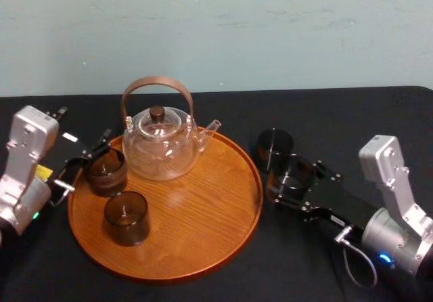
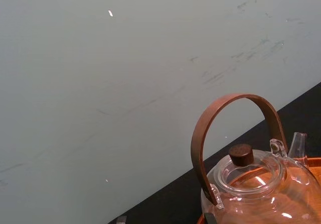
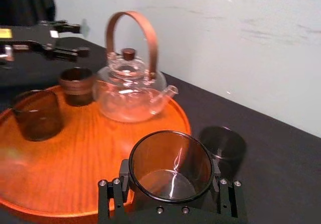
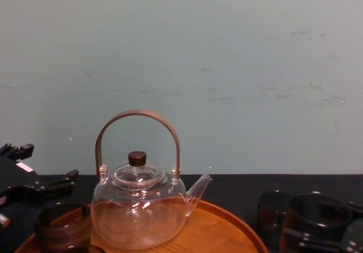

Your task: Pick up the glass from the table and place it on the tray.

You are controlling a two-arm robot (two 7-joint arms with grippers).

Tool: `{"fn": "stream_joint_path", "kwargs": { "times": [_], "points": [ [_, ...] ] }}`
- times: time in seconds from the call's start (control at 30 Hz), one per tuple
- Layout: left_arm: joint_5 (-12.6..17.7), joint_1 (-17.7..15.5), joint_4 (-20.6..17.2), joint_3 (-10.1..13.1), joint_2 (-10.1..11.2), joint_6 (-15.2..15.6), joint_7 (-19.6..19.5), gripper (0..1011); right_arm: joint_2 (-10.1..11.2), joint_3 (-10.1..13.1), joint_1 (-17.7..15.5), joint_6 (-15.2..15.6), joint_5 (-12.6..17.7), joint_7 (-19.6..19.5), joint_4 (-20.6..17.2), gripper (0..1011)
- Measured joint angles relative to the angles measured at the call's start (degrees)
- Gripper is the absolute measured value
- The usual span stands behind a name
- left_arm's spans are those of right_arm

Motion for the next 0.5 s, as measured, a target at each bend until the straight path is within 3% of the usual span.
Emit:
{"fn": "stream_joint_path", "kwargs": {
  "times": [0.5],
  "points": [
    [0.0, 0.0, 0.0, 0.0, 0.0, 0.0, 0.0, 1002, -2.9, -7.2, 5.2, 1.6, -2.6, 2.7, 1.5, 916]
  ]
}}
